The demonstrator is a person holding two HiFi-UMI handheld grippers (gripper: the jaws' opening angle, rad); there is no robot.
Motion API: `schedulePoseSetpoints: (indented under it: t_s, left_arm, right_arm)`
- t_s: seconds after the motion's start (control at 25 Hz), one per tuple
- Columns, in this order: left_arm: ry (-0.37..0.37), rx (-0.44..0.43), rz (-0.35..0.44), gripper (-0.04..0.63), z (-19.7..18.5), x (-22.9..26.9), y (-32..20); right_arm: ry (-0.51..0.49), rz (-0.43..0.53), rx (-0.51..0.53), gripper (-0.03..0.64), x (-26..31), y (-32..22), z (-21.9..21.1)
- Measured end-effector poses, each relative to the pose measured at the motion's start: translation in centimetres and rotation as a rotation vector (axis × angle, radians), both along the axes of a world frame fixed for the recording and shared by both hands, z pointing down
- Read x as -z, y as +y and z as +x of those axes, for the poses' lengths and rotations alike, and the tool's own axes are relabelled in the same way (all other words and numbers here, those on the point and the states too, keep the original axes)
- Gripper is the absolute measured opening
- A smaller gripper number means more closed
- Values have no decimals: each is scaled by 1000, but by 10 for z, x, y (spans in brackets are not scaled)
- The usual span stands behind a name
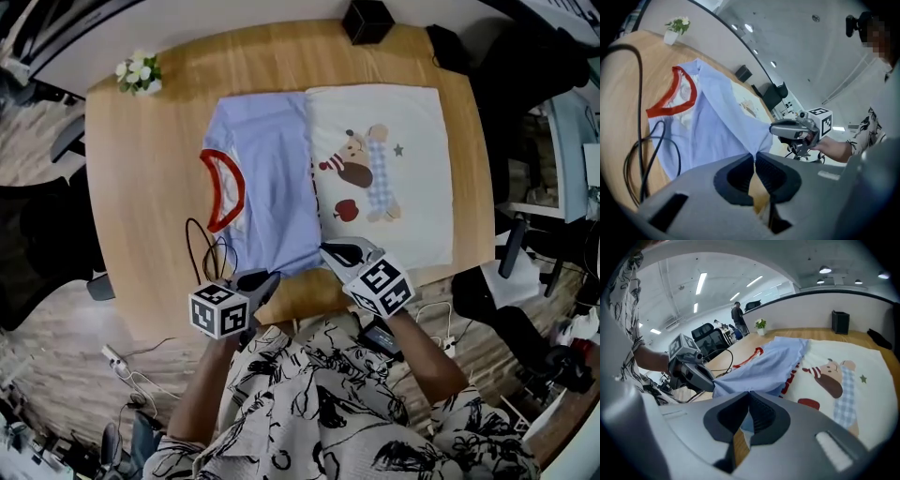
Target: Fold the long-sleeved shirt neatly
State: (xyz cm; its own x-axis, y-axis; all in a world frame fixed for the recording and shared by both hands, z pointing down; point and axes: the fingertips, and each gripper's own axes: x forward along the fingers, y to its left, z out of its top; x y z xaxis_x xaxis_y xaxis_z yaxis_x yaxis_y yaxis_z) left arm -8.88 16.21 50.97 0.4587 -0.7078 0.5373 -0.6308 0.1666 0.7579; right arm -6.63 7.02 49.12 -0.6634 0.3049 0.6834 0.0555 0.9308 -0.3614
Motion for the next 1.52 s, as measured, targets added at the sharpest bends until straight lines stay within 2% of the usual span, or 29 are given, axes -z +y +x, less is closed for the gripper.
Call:
schedulePoseSetpoints:
  t_s: [0.28,0.52,0.64,0.72,0.76,0.84,0.92,1.0,1.12,1.24,1.32,1.44,1.52]
  left_arm:
    - [-128,-14,-108,18,11,-46,12]
    - [-175,-34,-140,29,17,-60,17]
    - [-204,-77,-139,88,21,-61,22]
    - [-278,-135,-120,170,22,-55,25]
    - [-334,-172,-103,203,22,-51,26]
    - [-431,-234,-57,263,23,-42,27]
    - [-482,-259,-4,288,27,-30,27]
    - [-503,-245,45,289,29,-17,25]
    - [-551,-174,132,297,19,9,20]
    - [-674,-68,236,315,-5,46,18]
    - [-731,3,310,328,-18,76,18]
    - [-758,99,434,329,-29,127,9]
    - [-793,136,484,331,-29,155,3]
  right_arm:
    - [115,73,47,17,-55,14,19]
    - [148,113,36,18,-70,18,25]
    - [141,128,17,38,-70,16,28]
    - [117,128,-7,108,-65,12,28]
    - [104,122,-20,146,-61,11,28]
    - [82,116,-52,181,-52,6,31]
    - [60,129,-95,189,-41,1,37]
    - [37,145,-146,193,-30,-7,44]
    - [10,185,-225,199,-10,-23,58]
    - [9,271,-275,218,8,-48,86]
    - [8,313,-340,219,19,-71,112]
    - [-11,321,-485,221,37,-108,152]
    - [-19,324,-557,221,47,-129,177]
